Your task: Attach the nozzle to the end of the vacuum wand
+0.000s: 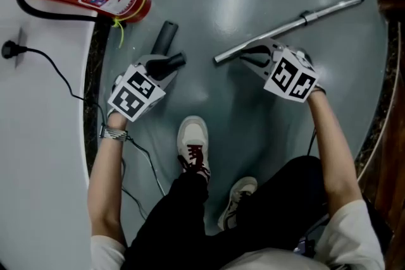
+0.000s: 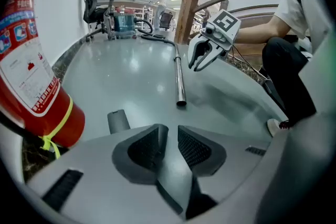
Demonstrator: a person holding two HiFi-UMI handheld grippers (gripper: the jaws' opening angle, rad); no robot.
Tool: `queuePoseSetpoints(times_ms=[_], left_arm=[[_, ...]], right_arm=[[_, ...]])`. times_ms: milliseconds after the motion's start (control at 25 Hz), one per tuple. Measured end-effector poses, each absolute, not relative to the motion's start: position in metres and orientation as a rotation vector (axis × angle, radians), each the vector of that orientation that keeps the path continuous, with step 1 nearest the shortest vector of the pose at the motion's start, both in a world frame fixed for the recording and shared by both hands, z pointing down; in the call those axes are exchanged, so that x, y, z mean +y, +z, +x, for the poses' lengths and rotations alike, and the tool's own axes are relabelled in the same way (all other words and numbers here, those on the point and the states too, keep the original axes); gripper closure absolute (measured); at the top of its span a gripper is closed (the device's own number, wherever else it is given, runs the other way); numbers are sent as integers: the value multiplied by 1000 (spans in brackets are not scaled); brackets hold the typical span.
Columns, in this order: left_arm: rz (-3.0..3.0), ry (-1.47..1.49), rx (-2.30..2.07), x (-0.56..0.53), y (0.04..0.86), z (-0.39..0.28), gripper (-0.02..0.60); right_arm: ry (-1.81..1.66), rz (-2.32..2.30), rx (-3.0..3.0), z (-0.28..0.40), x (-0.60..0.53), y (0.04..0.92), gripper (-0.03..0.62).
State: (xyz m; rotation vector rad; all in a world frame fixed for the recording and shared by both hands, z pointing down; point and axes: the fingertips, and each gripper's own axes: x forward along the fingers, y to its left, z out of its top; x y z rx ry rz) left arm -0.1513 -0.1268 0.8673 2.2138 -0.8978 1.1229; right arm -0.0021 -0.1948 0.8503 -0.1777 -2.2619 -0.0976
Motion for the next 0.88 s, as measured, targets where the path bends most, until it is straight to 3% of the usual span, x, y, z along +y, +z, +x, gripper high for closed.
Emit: queuePoseSetpoints(times_ms=[80, 200, 880], left_arm=[[2209, 1139, -849, -123, 872, -149, 456], [2218, 1193, -803, -121, 878, -149, 440], [2168, 1456, -557, -126, 915, -148, 387]], right_arm=[[-115, -186, -2219, -2, -193, 863, 475], [-148, -196, -2158, 0, -194, 882, 441], [-494, -314, -1792, 14, -227, 930, 413]])
